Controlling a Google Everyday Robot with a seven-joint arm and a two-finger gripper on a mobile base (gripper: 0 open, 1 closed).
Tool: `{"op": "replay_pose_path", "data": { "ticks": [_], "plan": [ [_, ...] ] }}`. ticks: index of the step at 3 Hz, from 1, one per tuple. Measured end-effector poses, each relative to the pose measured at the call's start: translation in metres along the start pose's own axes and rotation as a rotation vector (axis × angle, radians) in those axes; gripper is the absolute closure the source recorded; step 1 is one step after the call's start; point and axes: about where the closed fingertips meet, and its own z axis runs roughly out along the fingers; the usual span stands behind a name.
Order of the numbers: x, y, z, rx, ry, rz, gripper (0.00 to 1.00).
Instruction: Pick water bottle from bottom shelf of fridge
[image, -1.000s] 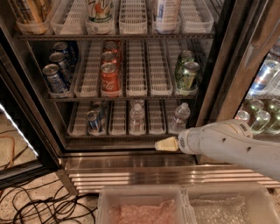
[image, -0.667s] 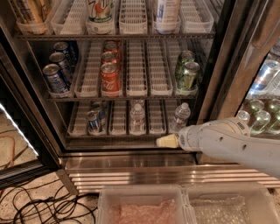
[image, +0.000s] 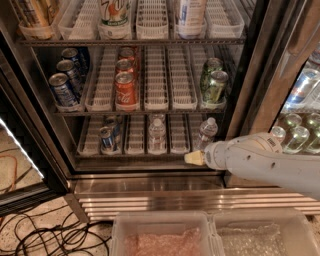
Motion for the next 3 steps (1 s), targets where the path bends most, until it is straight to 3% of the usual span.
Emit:
{"op": "replay_pose_path", "data": {
  "ticks": [3],
  "plan": [
    [-0.021,-0.014,0.020,0.023,-0.040,0.006,0.32]
  ]
}}
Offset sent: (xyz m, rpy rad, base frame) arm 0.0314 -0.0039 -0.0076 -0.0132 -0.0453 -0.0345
